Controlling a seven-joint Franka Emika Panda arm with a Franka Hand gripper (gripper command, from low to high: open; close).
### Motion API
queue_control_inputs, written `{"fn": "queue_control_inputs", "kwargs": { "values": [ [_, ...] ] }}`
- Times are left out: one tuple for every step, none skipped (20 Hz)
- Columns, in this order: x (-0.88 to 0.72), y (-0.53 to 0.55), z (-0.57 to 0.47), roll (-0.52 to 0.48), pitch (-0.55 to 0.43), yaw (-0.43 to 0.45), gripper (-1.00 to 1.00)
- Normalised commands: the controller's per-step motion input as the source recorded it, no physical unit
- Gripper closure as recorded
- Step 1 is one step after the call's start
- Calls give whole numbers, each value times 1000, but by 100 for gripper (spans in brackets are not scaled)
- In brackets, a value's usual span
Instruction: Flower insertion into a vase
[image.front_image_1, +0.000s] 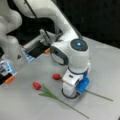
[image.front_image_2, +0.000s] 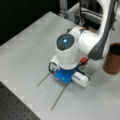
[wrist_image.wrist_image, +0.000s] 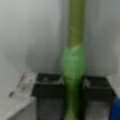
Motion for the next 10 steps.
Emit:
{"fn": "queue_control_inputs", "kwargs": {
  "values": [
    [-63,159,428,-107,186,-69,100],
    [-78,138,429,-101,182,-72,100],
    [-76,112,393,-97,172,-72,100],
    [-86,81,398,-75,157,-72,100],
    [-79,55,368,-65,140,-71,100],
    [-84,28,380,-56,118,-75,100],
    [-95,0,409,-39,74,-82,100],
    [-106,-25,447,-27,37,-94,100],
    [-129,-40,507,-28,0,-115,100],
    [-149,-53,543,-21,-35,-132,100]
  ]
}}
